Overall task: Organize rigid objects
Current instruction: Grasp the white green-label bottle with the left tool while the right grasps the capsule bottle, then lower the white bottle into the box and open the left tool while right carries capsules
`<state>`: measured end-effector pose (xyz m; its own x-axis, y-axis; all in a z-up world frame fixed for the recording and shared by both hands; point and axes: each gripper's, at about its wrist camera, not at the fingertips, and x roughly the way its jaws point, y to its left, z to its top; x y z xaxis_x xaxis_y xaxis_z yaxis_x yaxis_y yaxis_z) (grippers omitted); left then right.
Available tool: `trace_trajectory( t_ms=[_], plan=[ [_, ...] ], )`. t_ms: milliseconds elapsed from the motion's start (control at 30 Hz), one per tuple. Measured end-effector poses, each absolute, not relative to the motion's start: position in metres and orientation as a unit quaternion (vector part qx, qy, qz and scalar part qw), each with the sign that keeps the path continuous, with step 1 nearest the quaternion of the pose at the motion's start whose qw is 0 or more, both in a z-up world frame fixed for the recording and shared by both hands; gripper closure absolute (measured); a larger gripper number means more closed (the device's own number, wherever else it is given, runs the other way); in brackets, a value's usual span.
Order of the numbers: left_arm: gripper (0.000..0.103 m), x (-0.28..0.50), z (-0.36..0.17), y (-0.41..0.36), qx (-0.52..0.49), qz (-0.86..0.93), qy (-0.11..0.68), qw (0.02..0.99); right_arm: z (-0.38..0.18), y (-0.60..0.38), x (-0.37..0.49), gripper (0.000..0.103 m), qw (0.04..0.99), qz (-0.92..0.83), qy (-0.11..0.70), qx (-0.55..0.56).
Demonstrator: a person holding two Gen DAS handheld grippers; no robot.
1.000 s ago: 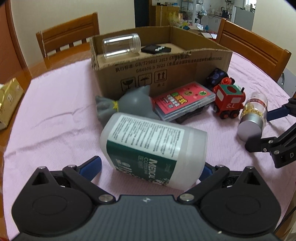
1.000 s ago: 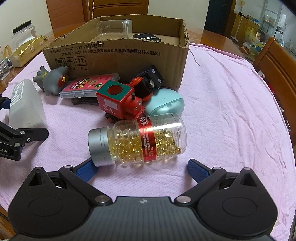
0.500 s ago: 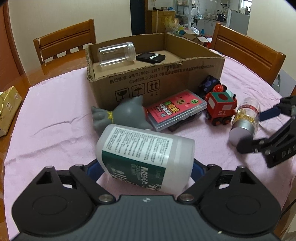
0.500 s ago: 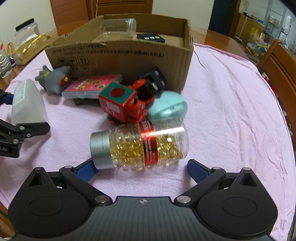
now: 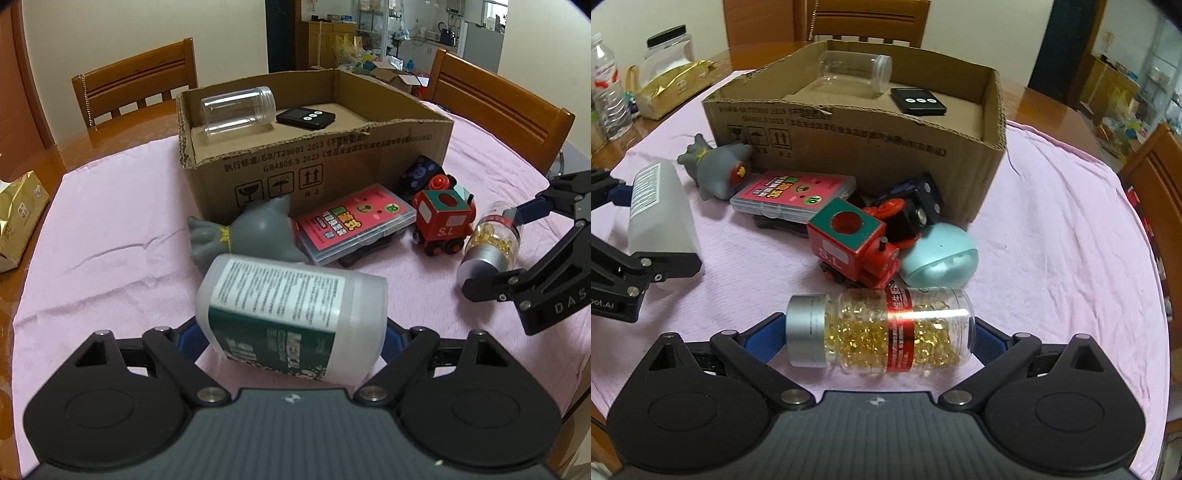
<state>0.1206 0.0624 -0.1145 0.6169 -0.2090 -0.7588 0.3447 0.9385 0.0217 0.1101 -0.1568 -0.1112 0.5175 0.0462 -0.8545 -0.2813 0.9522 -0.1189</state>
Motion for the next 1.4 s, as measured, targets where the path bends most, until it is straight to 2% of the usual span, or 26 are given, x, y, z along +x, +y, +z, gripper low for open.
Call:
trace_trajectory(
  t_ms=[167,433,600,867,1067,1400],
  plan=[
    [0.016,0.119,-0.114,0.066,0.066,-0.149,0.413,0.896,-0.111,-0.158,0.112,0.005,0.860,0.096,0.486,-0.122],
    [0.015,0.116,-0.112,0.071,0.068,-0.165,0.411,0.894,-0.111,-0.159,0.113,0.005,0.855,0.106,0.492,-0.127],
    [0.019,0.117,-0.110,0.071,0.081,-0.184,0.409,0.890,-0.109,-0.159,0.113,0.006,0.853,0.110,0.493,-0.131],
    [0.019,0.123,-0.104,0.074,0.066,-0.184,0.435,0.879,-0.106,-0.156,0.117,0.006,0.845,0.111,0.505,-0.136],
    [0.019,0.123,-0.081,0.072,0.082,-0.201,0.454,0.864,-0.093,-0.162,0.116,0.007,0.841,0.125,0.510,-0.128],
    [0.019,0.127,-0.021,0.053,0.142,-0.253,0.448,0.846,-0.030,-0.175,0.120,0.007,0.850,0.168,0.482,-0.130]
  ],
)
